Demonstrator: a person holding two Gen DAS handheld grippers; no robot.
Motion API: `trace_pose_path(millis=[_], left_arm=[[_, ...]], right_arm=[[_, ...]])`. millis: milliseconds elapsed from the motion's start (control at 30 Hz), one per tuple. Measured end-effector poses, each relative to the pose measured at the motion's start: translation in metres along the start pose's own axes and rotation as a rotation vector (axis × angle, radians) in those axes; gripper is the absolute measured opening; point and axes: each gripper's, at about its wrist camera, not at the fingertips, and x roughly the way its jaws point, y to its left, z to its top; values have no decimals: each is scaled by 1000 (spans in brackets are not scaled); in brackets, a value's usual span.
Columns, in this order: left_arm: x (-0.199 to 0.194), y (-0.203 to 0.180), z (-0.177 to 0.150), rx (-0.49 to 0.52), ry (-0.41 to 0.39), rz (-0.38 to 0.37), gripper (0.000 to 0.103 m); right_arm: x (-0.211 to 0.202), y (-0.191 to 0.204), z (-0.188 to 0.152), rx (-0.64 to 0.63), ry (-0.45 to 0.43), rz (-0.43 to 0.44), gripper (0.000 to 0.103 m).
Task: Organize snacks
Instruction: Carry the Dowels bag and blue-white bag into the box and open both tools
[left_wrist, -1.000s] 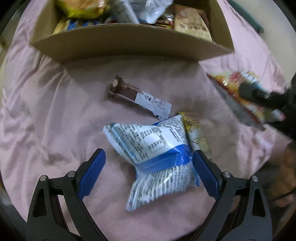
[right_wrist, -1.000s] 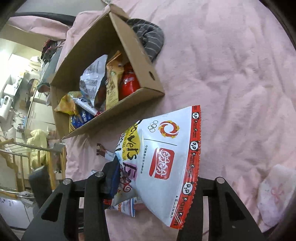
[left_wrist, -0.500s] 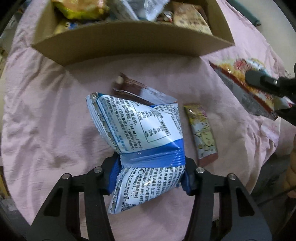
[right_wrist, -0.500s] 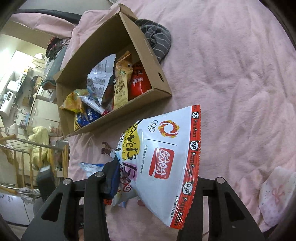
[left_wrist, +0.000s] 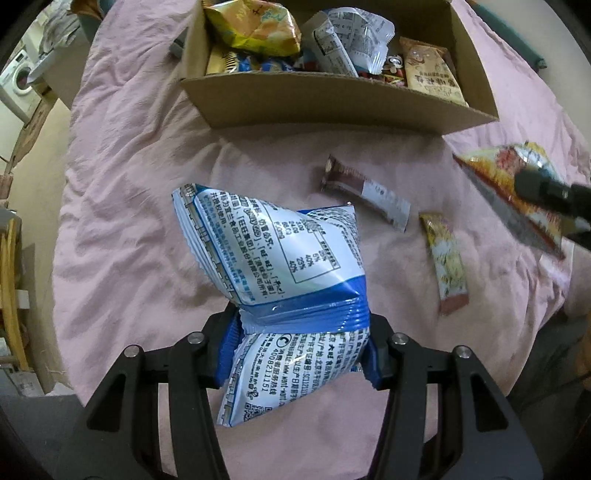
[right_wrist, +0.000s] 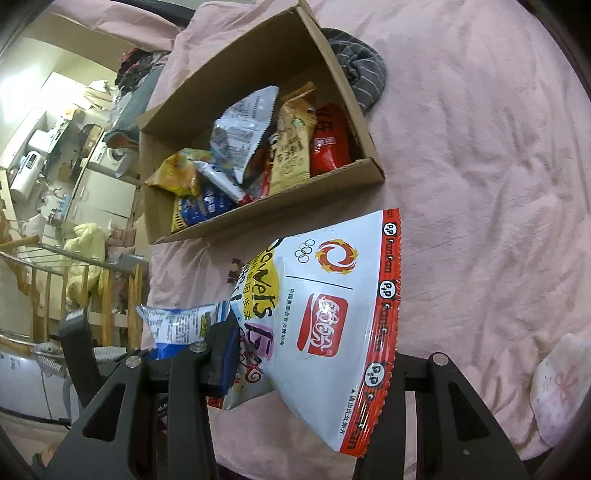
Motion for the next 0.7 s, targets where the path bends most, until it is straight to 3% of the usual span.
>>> trace_pose_path(millis=[333, 700], left_arm=[[-23, 13, -5, -111, -68, 80, 50], [-75, 12, 46, -123, -252, 121, 50]], right_arm=[[-25, 16, 0, -66, -60, 38, 44], [-71, 32, 8, -118, -266, 51, 44]])
